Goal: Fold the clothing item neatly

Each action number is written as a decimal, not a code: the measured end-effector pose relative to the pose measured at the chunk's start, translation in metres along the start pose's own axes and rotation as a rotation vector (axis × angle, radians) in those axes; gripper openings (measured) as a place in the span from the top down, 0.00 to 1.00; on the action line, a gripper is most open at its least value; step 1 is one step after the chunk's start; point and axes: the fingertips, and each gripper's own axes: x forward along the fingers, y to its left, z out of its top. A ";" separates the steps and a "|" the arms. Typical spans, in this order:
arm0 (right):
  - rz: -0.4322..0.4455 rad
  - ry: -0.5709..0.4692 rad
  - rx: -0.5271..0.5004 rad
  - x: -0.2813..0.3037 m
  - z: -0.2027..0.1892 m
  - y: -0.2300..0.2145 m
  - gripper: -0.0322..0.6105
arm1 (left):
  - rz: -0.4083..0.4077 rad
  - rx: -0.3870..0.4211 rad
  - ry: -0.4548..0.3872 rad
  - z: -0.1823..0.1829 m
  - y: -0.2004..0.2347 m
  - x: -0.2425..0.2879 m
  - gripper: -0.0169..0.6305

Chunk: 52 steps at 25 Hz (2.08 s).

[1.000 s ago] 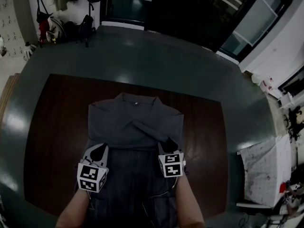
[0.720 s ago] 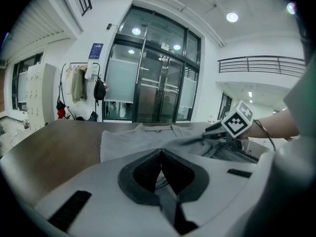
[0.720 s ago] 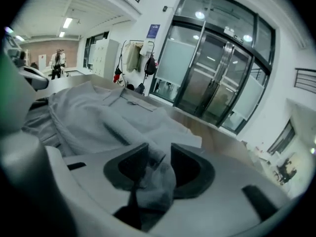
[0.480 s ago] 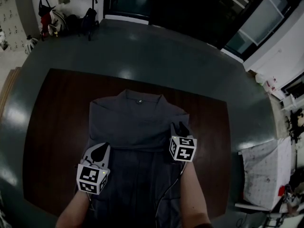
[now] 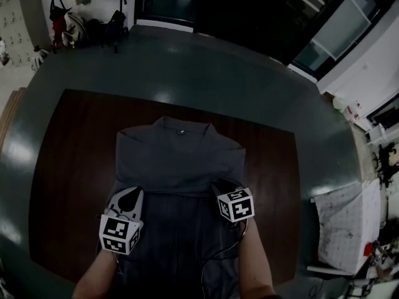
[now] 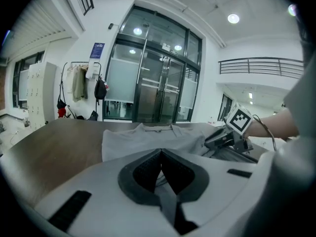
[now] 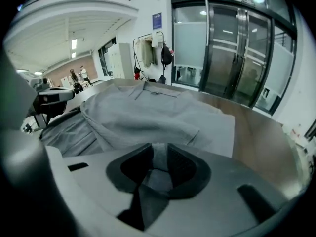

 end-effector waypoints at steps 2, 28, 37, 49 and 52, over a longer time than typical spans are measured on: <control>0.023 0.000 0.034 -0.007 -0.002 0.000 0.88 | -0.001 0.001 -0.003 0.001 -0.004 -0.003 0.96; -0.018 -0.235 0.075 -0.048 0.000 0.042 0.87 | 0.021 -0.020 -0.015 -0.004 -0.026 -0.059 0.96; -0.135 -0.068 0.223 -0.070 -0.062 0.022 0.87 | 0.076 -0.008 -0.070 0.015 -0.025 -0.107 0.96; 0.079 -0.735 0.220 -0.244 0.017 0.106 0.96 | 0.133 0.046 -0.293 0.054 -0.082 -0.203 0.96; 0.080 -0.843 0.193 -0.288 0.023 0.124 0.96 | 0.121 0.047 -0.348 0.066 -0.104 -0.226 0.96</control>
